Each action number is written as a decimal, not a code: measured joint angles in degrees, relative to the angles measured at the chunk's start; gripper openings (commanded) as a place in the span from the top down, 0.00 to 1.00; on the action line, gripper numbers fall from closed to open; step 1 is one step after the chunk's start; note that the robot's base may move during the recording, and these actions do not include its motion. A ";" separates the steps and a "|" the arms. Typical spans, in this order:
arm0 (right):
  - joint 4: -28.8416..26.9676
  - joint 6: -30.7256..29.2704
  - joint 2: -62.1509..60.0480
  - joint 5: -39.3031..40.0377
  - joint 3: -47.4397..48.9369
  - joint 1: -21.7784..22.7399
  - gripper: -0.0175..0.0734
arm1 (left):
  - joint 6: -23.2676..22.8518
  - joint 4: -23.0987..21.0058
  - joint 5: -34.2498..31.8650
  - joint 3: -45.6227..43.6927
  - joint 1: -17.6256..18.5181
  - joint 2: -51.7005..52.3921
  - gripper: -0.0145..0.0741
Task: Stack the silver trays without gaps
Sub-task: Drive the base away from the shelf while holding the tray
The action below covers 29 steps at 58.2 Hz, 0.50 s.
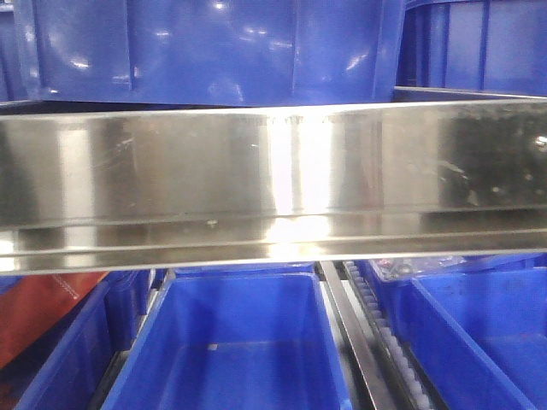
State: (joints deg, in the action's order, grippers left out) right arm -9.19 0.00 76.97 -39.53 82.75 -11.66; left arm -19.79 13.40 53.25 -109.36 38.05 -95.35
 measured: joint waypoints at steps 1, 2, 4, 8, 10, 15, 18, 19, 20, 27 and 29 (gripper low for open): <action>0.00 0.00 0.00 0.00 0.00 0.00 0.89 | 0.00 0.00 0.00 0.00 0.00 0.00 0.86; 0.00 0.00 0.00 0.00 0.00 0.00 0.89 | 0.00 0.00 0.00 0.00 0.00 0.00 0.86; 0.00 0.00 0.00 0.00 0.00 0.00 0.89 | 0.00 0.00 0.00 0.00 0.00 0.00 0.86; 0.00 0.00 0.00 0.00 0.00 0.00 0.89 | 0.00 0.00 0.00 0.00 0.00 0.00 0.86; 0.00 0.00 0.00 0.00 0.00 0.00 0.89 | 0.00 0.00 0.00 0.00 0.00 0.00 0.86; 0.00 0.00 0.00 0.00 0.00 0.00 0.89 | 0.00 0.00 0.00 0.00 0.00 0.09 0.86; 0.00 0.00 0.00 0.00 0.00 0.00 0.89 | 0.00 0.00 0.00 0.00 0.00 0.09 0.86; 0.00 0.00 0.00 0.00 0.00 0.00 0.89 | 0.00 0.00 0.00 0.00 0.00 0.09 0.86; 0.00 0.00 0.00 0.00 0.00 0.00 0.89 | 0.00 0.00 0.00 0.00 0.00 0.09 0.86; 0.00 0.00 0.00 0.00 0.00 0.00 0.89 | 0.00 0.00 0.00 0.00 0.00 0.09 0.86; 0.00 0.00 0.00 0.00 0.00 0.00 0.89 | 0.00 0.00 0.00 0.00 0.00 0.09 0.86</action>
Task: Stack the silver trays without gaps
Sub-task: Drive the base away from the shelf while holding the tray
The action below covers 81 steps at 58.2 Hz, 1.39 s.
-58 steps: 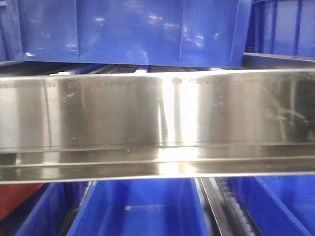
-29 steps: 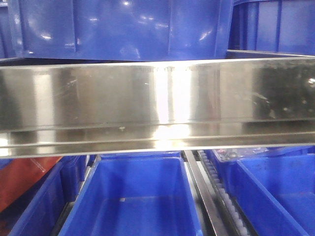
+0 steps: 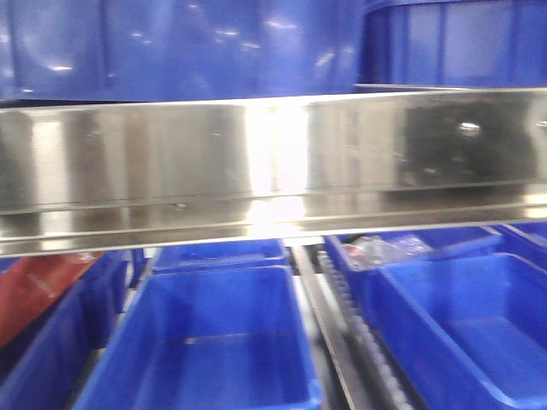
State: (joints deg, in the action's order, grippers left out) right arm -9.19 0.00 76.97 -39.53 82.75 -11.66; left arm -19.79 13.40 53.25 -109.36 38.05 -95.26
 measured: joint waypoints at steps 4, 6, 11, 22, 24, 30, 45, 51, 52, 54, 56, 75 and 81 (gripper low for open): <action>0.00 0.00 0.00 0.00 0.00 0.00 0.89 | 0.00 0.00 0.00 0.00 0.00 0.00 0.86; 0.00 0.00 0.00 0.00 0.00 0.00 0.89 | 0.00 0.00 0.00 0.00 0.00 0.00 0.86; 0.00 0.00 0.00 0.00 0.00 0.00 0.89 | 0.00 0.00 0.00 0.00 0.00 0.00 0.86; 0.00 0.00 0.00 0.00 0.00 0.00 0.89 | 0.00 0.00 0.00 0.00 0.00 0.00 0.86; 0.00 0.00 0.00 0.02 0.00 0.00 0.89 | 0.00 0.00 0.00 0.00 0.00 0.00 0.86; 0.00 0.00 0.00 0.02 0.00 0.00 0.89 | 0.00 0.00 0.00 0.00 0.00 0.00 0.86; 0.00 0.00 0.00 0.02 0.00 0.00 0.89 | 0.00 0.00 0.00 0.00 0.00 0.00 0.86; 0.00 0.00 0.00 0.13 0.00 0.00 0.89 | 0.00 0.00 0.00 0.00 0.00 0.00 0.86; 0.00 0.00 0.00 0.13 0.00 0.00 0.89 | 0.00 0.00 0.00 0.00 0.00 0.00 0.86; 0.00 0.00 0.00 0.13 0.00 0.00 0.89 | 0.00 0.00 0.00 0.00 0.00 0.00 0.86; 0.00 0.00 0.00 0.13 0.00 0.00 0.89 | 0.00 0.00 0.00 0.00 0.00 0.00 0.86; 0.00 0.00 0.00 0.13 0.00 0.00 0.89 | 0.00 0.00 0.00 0.00 0.00 0.00 0.86; 0.00 0.00 0.00 0.13 0.00 0.00 0.89 | 0.00 0.00 0.00 0.00 0.00 0.00 0.86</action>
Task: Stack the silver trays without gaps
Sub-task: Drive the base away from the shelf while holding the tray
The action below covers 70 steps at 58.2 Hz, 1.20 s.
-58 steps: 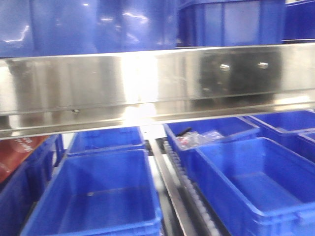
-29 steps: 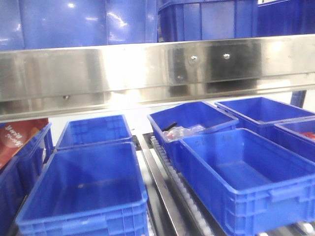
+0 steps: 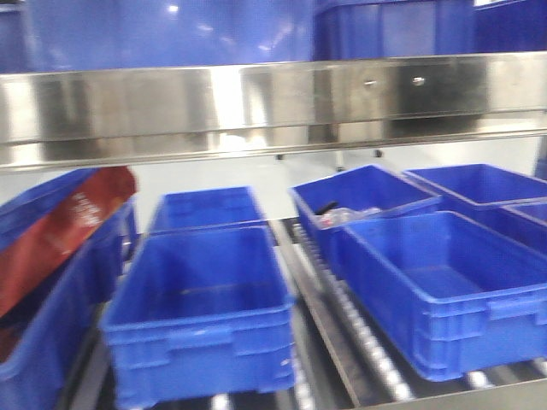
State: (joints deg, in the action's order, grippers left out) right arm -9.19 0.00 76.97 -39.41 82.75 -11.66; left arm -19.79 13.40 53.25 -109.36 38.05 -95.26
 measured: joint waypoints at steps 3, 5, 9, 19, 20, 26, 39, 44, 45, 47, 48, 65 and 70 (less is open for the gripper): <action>0.00 0.00 0.00 0.00 0.00 0.00 0.89 | 0.00 0.00 0.00 0.00 0.00 0.00 0.86; 0.00 0.00 0.00 0.00 0.00 0.00 0.89 | 0.00 0.00 0.00 0.00 0.00 0.00 0.86; 0.00 0.00 0.00 0.00 0.00 0.00 0.89 | 0.00 0.00 0.00 0.00 0.00 0.00 0.86; 0.00 0.00 0.00 0.00 0.00 0.00 0.89 | 0.00 0.00 0.00 0.00 0.00 0.00 0.86; 0.00 0.00 0.00 0.00 0.00 0.00 0.89 | 0.00 0.00 0.00 0.00 0.00 0.00 0.86; 0.00 0.00 0.00 0.00 0.00 0.00 0.89 | 0.00 0.00 0.00 0.00 0.00 0.00 0.86; 0.00 0.00 0.00 0.00 0.00 0.00 0.89 | 0.00 0.00 0.00 0.00 0.00 0.00 0.86; 0.00 0.00 0.00 0.00 0.00 0.00 0.89 | 0.00 0.00 0.00 0.00 0.00 0.00 0.86; 0.00 0.00 0.00 0.00 0.00 0.00 0.89 | 0.00 0.00 0.00 0.00 0.00 0.00 0.86; 0.00 0.00 0.00 0.00 0.00 0.00 0.89 | 0.00 0.00 0.00 0.00 0.00 0.00 0.86; 0.00 0.00 0.00 0.00 0.00 0.00 0.89 | 0.00 0.00 0.00 0.00 0.00 0.00 0.86; 0.00 0.00 0.00 0.00 0.00 0.00 0.89 | 0.00 0.00 0.00 0.00 0.00 0.00 0.86; 0.00 0.00 0.00 0.00 0.00 0.00 0.89 | 0.00 0.00 0.00 0.00 0.00 0.00 0.86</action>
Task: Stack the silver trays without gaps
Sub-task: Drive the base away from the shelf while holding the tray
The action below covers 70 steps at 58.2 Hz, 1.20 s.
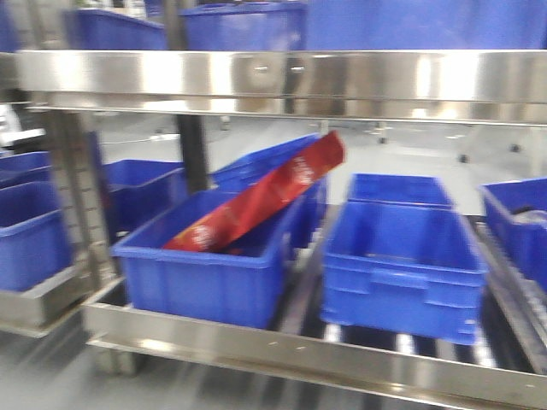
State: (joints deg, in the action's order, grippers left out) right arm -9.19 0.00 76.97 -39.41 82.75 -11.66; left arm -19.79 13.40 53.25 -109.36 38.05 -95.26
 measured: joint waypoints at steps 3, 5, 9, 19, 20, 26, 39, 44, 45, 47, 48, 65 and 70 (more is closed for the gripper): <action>0.00 0.00 0.00 0.00 0.00 0.00 0.89 | 0.00 0.00 0.00 0.00 0.00 0.00 0.86; 0.00 0.00 0.00 0.00 0.00 0.00 0.89 | 0.00 0.00 0.00 0.00 0.00 0.00 0.86; 0.00 0.00 0.00 0.00 0.00 0.00 0.89 | 0.00 0.00 0.00 0.00 0.00 0.00 0.86; 0.00 0.00 0.00 0.00 0.00 0.00 0.89 | 0.00 0.00 0.00 0.00 0.00 0.00 0.86; 0.00 0.00 0.00 0.00 0.00 0.00 0.89 | 0.00 0.00 0.00 0.00 0.00 0.00 0.86; 0.00 0.00 0.00 0.00 0.00 0.00 0.89 | 0.00 0.00 0.00 0.00 0.00 0.00 0.86; 0.00 0.00 0.00 0.00 0.00 0.00 0.89 | 0.00 0.00 0.00 0.00 0.00 0.00 0.86; 0.00 0.00 0.00 0.00 0.00 0.00 0.89 | 0.00 0.00 0.00 0.00 0.00 0.00 0.86; 0.00 0.00 0.00 0.00 0.00 0.00 0.89 | 0.00 0.00 0.00 0.00 0.00 0.00 0.86; 0.00 0.00 0.00 0.00 0.00 0.00 0.89 | 0.00 0.00 0.00 0.00 0.00 0.00 0.86; 0.00 0.00 0.00 0.00 0.00 0.00 0.89 | 0.00 0.00 0.00 0.00 0.00 0.00 0.86; 0.00 0.00 0.00 0.00 0.00 0.00 0.89 | 0.00 0.00 0.00 0.00 0.00 0.00 0.86; 0.00 0.00 0.00 0.00 0.00 0.00 0.89 | 0.00 0.00 0.00 0.00 0.00 0.00 0.86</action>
State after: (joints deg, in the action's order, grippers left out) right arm -9.19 0.00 76.97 -39.41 82.75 -11.66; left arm -19.79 13.40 53.25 -109.36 38.05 -95.26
